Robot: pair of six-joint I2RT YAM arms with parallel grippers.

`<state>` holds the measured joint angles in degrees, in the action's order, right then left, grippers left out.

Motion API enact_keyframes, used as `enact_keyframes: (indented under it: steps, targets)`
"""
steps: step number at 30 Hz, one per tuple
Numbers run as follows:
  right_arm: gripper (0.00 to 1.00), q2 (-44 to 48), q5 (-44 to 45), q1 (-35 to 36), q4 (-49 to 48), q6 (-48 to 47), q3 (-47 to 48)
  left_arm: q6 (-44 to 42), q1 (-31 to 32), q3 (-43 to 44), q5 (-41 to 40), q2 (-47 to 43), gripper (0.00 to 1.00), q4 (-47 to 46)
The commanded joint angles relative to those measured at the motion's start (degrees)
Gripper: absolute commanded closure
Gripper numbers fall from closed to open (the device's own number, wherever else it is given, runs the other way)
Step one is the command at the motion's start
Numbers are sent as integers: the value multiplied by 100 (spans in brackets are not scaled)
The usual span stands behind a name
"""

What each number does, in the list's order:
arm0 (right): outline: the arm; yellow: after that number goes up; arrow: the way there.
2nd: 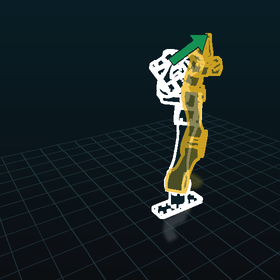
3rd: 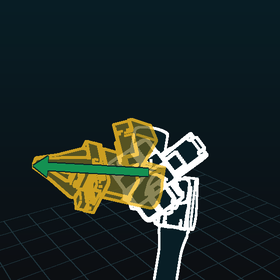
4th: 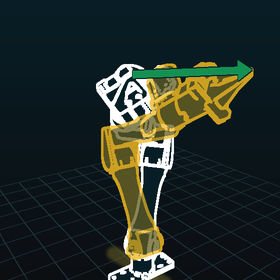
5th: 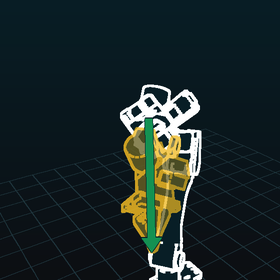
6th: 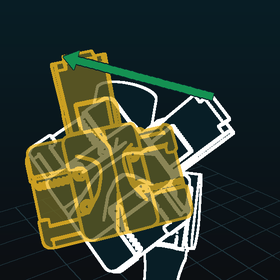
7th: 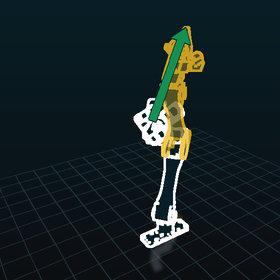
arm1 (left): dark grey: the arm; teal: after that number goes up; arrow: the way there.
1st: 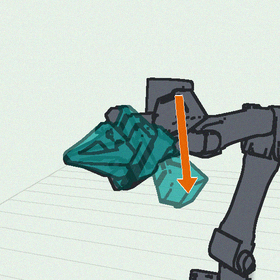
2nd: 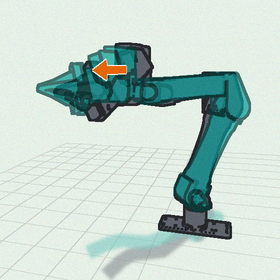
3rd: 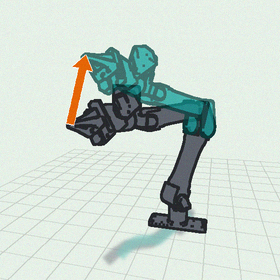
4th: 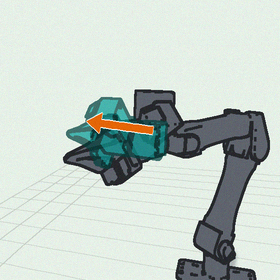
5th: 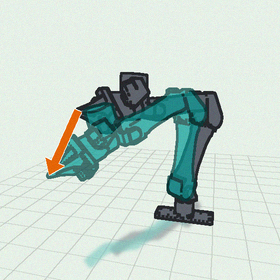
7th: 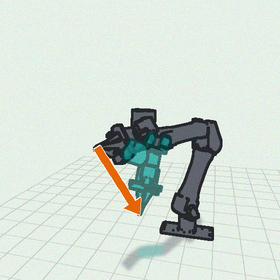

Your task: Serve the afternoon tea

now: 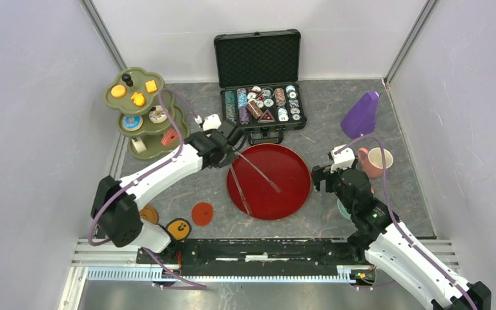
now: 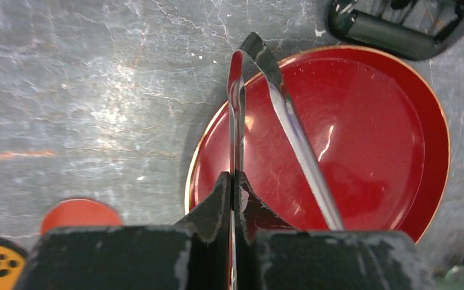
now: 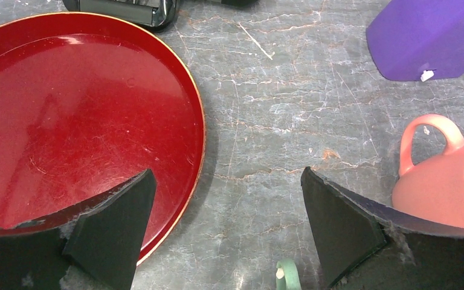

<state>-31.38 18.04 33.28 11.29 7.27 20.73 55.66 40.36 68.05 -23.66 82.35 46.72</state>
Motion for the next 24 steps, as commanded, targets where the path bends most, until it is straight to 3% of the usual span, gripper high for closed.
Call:
enact_keyframes:
  steps: [1, 7, 9, 13, 17, 18, 19, 24]
  targets:
    - [2, 47, 80, 30, -175, -13, 25, 1550, 121, 188, -759, 576, 98, -417]
    - [2, -146, 112, 28, -181, -25, 62, 2193, 319, 859, -888, 1567, 98, 328]
    - [2, -152, 75, 30, -167, -3, 53, 2213, 396, 879, -924, 1670, 92, 324]
    - [2, -84, 67, 33, -218, -9, 20, 1994, 400, 798, -713, 1637, 74, 212]
    - [2, -135, 82, 30, -228, -27, 59, 1245, 403, 718, -795, 1227, 19, 200]
    - [2, -149, 118, 30, -187, -18, 75, 961, 403, 707, -802, 1067, 15, 204]
    - [2, -151, 159, 28, -148, -1, 78, 678, 403, 689, -819, 951, 4, 278]
    - [2, -3, 107, 34, -294, -15, -7, 411, 401, -102, -799, -45, 0, 961]
